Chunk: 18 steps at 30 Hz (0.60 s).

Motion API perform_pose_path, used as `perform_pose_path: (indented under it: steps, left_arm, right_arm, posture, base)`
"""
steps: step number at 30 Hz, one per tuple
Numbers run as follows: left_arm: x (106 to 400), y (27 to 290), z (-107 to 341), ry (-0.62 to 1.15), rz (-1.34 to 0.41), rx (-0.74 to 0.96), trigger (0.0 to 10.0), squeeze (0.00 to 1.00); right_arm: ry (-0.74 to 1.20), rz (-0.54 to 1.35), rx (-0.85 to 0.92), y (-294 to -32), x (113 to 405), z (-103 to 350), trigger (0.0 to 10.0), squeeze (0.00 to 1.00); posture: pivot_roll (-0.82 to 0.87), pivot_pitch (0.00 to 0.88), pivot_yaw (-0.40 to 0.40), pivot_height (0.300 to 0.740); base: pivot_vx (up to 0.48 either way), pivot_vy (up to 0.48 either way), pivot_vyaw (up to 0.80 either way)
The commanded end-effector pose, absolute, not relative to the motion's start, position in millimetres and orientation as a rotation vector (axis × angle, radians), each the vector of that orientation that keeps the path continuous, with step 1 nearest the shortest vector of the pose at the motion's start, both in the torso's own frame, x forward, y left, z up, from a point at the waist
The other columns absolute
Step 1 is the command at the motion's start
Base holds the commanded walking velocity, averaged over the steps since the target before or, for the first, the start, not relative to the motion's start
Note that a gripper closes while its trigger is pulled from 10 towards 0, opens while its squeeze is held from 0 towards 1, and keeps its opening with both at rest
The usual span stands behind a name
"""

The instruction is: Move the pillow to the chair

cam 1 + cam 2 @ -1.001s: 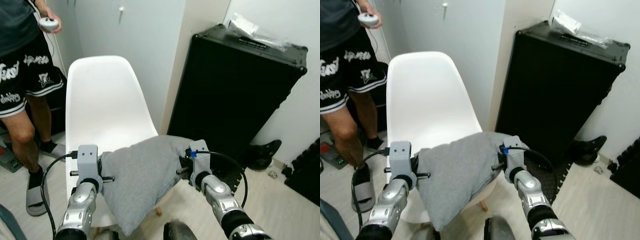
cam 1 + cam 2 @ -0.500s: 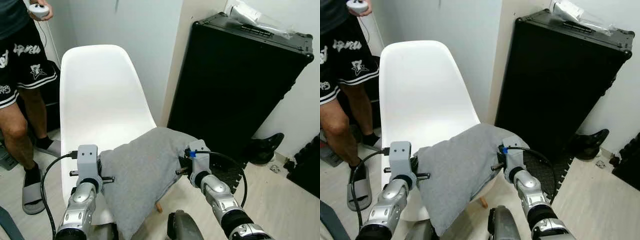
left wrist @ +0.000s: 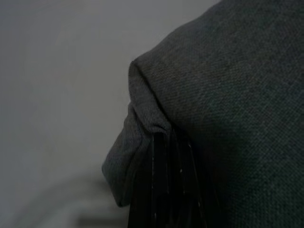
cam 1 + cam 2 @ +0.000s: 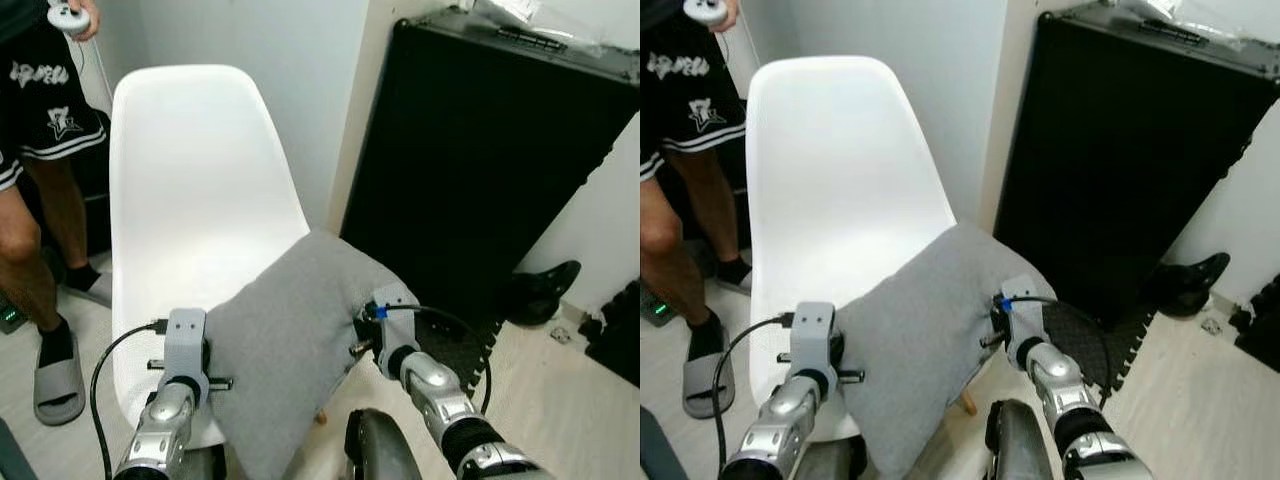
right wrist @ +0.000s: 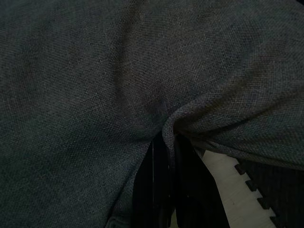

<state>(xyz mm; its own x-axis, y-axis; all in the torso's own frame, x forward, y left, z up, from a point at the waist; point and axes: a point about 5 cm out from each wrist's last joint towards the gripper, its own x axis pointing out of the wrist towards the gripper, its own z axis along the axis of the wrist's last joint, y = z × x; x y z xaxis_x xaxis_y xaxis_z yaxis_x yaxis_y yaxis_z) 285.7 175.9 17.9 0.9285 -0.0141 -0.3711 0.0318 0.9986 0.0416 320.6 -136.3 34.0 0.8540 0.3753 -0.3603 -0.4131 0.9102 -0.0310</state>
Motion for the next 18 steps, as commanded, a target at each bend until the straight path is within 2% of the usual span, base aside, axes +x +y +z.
perform_pose_path:
  steps: [1, 8, 15, 16, 17, 18]
  left_arm:
    - [280, 166, 6, 0.441, -0.087, 0.067, 10.0, 0.0]
    - [291, 151, 7, 0.474, -0.148, 0.083, 10.0, 0.0]
    - [297, 142, 13, 0.441, -0.19, -0.008, 10.0, 0.0]
    - [297, 140, 14, 0.436, -0.2, -0.027, 10.0, 0.6]
    - [298, 140, 15, 0.431, -0.21, -0.04, 10.0, 1.0]
    - [298, 139, 15, 0.428, -0.216, -0.046, 10.0, 1.0]
  right_arm:
    - [0.384, 0.454, -0.126, -129, 318, 30, 10.0, 0.0]
    - [0.402, 0.51, -0.181, -111, 326, 35, 10.0, 0.0]
    - [0.372, 0.519, -0.153, -102, 333, 44, 10.0, 0.0]
    - [0.365, 0.527, -0.126, -101, 333, 46, 10.0, 0.08]
    - [0.361, 0.532, -0.11, -100, 333, 46, 10.0, 0.77]
    - [0.359, 0.536, -0.101, -100, 334, 47, 10.0, 0.77]
  posture:
    - [-0.02, 0.078, -0.117, 0.582]
    - [-0.02, 0.077, -0.116, 0.582]
    - [-0.02, 0.077, -0.118, 0.582]
    - [-0.01, 0.077, -0.119, 0.582]
    - [-0.01, 0.076, -0.119, 0.582]
    - [-0.01, 0.076, -0.119, 0.582]
  base:
    - [0.0, 0.0, 0.0]
    - [0.0, 0.0, 0.0]
    - [0.0, 0.0, 0.0]
    - [0.0, 0.0, 0.0]
    - [0.0, 0.0, 0.0]
    - [0.0, 0.0, 0.0]
